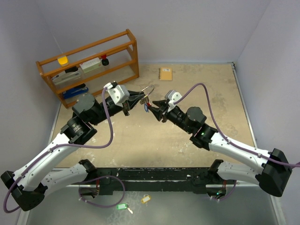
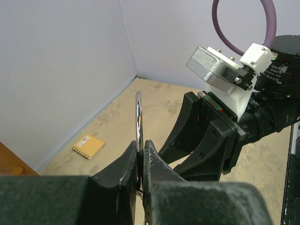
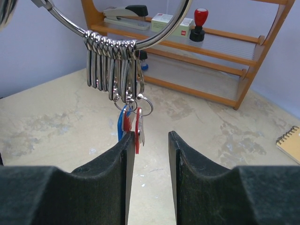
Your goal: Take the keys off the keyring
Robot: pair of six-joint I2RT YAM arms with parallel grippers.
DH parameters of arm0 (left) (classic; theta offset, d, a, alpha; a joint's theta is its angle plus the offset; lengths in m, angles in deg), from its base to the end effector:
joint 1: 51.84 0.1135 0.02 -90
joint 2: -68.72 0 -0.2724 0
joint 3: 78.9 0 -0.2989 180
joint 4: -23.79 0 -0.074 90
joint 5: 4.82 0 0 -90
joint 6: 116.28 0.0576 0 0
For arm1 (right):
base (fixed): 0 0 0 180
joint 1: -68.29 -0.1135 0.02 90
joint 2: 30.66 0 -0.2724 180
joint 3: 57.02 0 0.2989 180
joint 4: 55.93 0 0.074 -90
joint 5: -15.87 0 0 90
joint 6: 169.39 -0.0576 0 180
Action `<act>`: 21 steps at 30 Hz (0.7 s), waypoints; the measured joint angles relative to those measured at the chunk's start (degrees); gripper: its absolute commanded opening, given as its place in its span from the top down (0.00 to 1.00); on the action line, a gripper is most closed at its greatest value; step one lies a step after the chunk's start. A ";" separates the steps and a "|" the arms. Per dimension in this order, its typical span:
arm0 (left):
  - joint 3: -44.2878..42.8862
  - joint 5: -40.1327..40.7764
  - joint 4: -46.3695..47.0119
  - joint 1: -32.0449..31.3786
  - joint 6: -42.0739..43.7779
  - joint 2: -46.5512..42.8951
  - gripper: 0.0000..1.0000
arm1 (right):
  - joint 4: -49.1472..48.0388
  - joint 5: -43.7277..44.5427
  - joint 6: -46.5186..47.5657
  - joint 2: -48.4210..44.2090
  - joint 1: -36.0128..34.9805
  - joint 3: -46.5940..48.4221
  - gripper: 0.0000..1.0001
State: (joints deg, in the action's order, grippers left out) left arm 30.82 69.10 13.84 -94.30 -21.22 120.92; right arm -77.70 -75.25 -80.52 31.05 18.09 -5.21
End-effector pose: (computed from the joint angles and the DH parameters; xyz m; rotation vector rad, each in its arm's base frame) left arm 0.1849 -0.1908 0.4398 0.8042 1.2379 -0.7335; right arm 0.2002 0.2421 0.3290 -0.5989 1.2714 0.7623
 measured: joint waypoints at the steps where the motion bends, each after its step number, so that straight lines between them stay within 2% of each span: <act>1: 0.11 0.02 0.04 0.00 0.00 -0.07 1.00 | -0.02 -0.02 -0.07 0.22 0.00 0.09 0.64; 21: 1.40 -0.04 0.90 0.00 -0.20 -0.48 1.00 | -0.42 -0.09 -0.42 1.79 0.00 0.90 0.65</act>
State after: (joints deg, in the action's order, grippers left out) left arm 32.22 69.06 14.74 -94.30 -21.42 120.44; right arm -78.11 -75.34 -80.93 32.84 18.09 -4.31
